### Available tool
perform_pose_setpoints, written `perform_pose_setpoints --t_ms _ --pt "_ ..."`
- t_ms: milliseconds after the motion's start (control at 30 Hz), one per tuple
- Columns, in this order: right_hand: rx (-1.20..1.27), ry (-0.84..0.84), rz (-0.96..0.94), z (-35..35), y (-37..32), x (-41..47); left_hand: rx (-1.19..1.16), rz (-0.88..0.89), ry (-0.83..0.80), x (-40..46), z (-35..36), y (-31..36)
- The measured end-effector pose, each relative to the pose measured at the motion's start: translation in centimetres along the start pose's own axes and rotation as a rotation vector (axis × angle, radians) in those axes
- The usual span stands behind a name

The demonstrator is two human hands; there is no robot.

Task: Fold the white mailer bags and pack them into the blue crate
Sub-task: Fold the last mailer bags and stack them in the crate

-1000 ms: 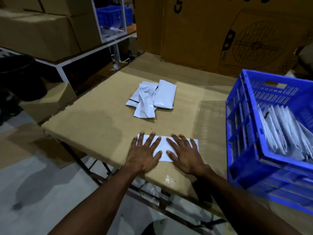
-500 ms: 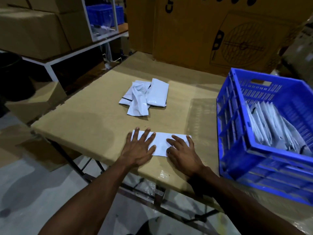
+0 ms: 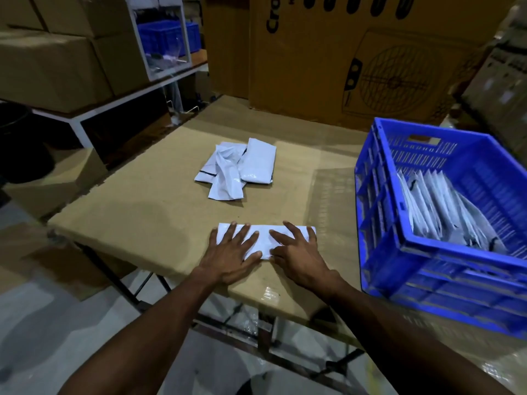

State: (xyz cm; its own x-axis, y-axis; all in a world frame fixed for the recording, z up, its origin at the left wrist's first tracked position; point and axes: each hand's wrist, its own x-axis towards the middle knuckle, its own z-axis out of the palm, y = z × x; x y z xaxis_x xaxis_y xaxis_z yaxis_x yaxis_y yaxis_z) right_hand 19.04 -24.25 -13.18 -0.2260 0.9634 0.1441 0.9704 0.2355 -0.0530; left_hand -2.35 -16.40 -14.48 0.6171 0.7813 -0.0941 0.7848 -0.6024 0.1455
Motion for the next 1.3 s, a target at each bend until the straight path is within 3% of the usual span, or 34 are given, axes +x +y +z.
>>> perform_pose_setpoints --t_ms 233,367,567,733,900,1033,1300 --pt "-0.145 0.209 -0.045 -0.5 -0.4 0.3 0.176 0.043 0.189 -0.5 0.1 0.5" --pt "-0.082 0.288 -0.191 -0.6 -0.3 -0.3 0.052 -0.109 0.088 -0.1 -0.3 0.8" --pt "-0.257 0.137 -0.498 -0.7 -0.6 -2.2 -0.082 -0.17 0.019 0.1 -1.1 0.8" --pt "-0.354 -0.045 -0.429 -1.9 -0.2 -1.0 -0.169 -0.132 0.019 0.4 -2.7 0.9" --pt "-0.284 -0.033 -0.261 -6.8 -0.5 0.8 -0.377 -0.238 0.223 0.5 -2.0 1.1" --pt "-0.256 -0.065 -0.104 -11.1 0.2 2.1 -0.407 -0.297 0.265 1.0 -1.0 2.0" --pt "-0.27 0.077 0.075 -18.0 5.0 3.7 -0.193 -0.131 0.17 2.2 0.5 6.6"
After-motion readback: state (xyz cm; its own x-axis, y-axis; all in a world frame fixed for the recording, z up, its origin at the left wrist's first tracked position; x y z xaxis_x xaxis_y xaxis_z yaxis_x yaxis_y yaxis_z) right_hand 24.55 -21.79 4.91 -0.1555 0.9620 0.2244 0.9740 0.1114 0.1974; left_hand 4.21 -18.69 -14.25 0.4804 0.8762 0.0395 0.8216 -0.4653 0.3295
